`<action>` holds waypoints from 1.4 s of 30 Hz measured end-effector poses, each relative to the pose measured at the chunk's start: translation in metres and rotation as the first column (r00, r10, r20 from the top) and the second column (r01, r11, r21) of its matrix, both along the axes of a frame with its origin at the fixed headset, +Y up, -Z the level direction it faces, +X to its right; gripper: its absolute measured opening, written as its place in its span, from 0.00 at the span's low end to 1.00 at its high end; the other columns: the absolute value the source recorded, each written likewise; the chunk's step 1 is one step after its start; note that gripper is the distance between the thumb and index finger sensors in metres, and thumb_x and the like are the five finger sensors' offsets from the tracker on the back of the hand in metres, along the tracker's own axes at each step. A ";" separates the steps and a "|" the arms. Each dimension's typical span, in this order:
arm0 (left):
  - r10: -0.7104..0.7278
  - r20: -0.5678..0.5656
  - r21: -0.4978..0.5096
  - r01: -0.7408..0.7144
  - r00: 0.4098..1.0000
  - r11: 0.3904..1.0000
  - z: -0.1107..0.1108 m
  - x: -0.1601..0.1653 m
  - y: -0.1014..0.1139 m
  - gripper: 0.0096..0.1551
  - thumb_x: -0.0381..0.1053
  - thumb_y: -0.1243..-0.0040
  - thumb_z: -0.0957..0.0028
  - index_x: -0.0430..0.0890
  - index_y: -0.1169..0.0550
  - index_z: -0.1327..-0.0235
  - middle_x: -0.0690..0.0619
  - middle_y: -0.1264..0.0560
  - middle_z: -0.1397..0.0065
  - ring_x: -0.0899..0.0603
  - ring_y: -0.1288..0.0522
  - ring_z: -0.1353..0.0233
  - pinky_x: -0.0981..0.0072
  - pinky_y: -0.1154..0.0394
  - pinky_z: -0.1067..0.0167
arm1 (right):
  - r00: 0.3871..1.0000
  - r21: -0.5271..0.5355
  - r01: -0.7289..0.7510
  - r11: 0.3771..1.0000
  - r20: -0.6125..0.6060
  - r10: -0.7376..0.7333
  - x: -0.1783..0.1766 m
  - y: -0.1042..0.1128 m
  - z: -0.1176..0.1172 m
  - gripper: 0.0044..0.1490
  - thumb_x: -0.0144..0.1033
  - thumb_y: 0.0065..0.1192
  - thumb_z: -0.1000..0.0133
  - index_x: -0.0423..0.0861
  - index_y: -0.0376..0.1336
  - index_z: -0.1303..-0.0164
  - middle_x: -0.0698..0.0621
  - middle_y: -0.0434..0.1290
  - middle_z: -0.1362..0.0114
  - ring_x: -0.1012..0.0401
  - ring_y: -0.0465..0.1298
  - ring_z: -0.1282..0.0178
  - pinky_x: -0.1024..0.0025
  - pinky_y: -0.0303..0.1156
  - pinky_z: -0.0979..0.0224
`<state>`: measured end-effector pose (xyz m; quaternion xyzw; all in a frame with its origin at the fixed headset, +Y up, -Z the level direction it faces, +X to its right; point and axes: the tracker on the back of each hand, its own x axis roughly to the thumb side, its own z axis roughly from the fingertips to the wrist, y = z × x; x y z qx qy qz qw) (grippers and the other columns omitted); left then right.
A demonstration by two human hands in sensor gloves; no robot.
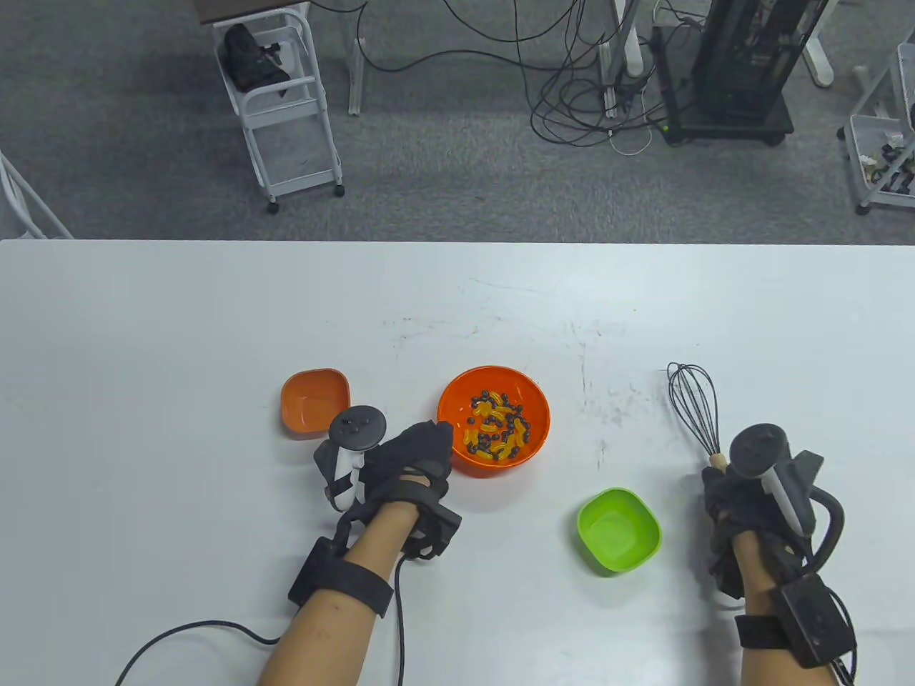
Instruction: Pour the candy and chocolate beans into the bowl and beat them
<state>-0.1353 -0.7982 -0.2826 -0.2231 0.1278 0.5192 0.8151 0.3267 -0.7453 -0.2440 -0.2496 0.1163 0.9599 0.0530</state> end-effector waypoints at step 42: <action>-0.429 0.113 0.476 0.330 0.896 0.815 0.065 0.023 0.116 0.54 0.86 0.57 0.52 0.56 0.46 0.20 0.46 0.51 0.12 0.31 0.49 0.15 0.17 0.46 0.31 | 0.853 0.468 0.280 0.838 -0.522 0.007 -0.135 0.087 0.055 0.47 0.67 0.60 0.48 0.45 0.66 0.29 0.43 0.76 0.32 0.40 0.80 0.38 0.31 0.74 0.38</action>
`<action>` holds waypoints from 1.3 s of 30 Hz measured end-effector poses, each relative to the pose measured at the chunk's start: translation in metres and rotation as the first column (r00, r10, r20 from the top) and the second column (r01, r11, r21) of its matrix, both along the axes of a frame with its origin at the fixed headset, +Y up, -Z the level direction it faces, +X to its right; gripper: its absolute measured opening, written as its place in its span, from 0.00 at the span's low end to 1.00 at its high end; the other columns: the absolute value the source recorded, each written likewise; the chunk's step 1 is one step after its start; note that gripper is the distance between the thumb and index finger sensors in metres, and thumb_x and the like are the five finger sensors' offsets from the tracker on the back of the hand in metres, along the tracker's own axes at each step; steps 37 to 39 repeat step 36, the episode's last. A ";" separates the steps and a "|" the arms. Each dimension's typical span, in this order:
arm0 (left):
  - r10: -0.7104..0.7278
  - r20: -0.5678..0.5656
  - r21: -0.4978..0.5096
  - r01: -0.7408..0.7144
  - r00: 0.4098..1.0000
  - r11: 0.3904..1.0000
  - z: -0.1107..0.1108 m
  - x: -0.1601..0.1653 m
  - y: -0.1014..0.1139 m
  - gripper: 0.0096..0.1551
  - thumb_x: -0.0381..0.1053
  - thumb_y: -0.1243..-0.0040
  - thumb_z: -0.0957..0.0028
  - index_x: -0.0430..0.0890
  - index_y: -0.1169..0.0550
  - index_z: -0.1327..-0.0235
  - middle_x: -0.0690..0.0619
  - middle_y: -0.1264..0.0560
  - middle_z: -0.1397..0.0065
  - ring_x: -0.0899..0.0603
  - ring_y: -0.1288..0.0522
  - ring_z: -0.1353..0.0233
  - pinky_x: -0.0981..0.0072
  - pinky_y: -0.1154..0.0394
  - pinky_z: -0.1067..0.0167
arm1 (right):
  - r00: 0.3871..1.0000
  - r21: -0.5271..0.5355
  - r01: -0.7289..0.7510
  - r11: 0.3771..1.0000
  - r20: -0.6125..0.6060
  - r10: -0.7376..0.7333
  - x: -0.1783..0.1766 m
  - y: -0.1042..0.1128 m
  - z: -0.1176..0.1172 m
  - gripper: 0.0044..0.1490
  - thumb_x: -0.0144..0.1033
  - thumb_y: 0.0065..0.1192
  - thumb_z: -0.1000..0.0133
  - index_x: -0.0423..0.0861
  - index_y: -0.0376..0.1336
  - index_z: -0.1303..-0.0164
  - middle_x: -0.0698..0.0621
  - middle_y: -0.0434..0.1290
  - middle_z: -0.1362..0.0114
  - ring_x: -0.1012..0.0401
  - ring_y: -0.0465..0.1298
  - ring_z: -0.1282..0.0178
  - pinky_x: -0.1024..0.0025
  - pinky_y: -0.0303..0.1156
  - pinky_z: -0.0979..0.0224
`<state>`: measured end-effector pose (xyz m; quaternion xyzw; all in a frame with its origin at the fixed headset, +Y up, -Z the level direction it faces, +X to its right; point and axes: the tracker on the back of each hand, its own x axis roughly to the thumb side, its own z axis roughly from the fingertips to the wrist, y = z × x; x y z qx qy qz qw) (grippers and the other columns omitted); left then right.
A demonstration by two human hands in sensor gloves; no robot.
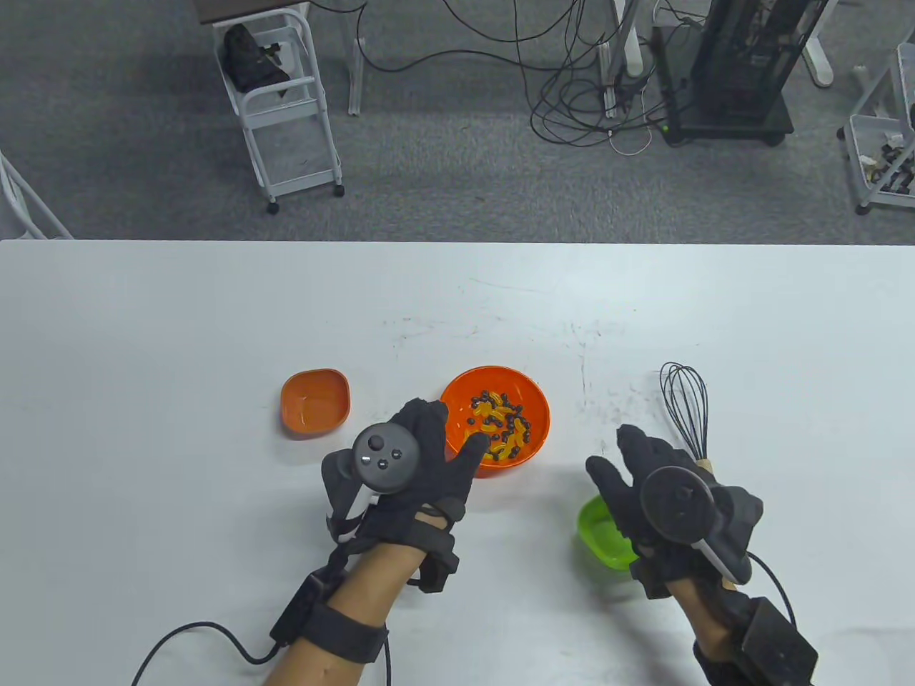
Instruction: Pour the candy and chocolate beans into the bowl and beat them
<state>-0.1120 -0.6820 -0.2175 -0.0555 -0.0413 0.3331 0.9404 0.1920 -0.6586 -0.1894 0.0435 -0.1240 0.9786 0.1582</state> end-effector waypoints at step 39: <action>-0.217 0.137 0.139 0.198 0.966 0.970 0.068 -0.029 -0.032 0.54 0.84 0.52 0.54 0.63 0.46 0.16 0.48 0.56 0.09 0.30 0.61 0.14 0.10 0.59 0.38 | 0.979 -0.147 -0.080 0.986 -0.196 0.050 -0.032 -0.028 0.025 0.60 0.71 0.54 0.47 0.52 0.39 0.13 0.38 0.39 0.12 0.30 0.42 0.16 0.15 0.48 0.32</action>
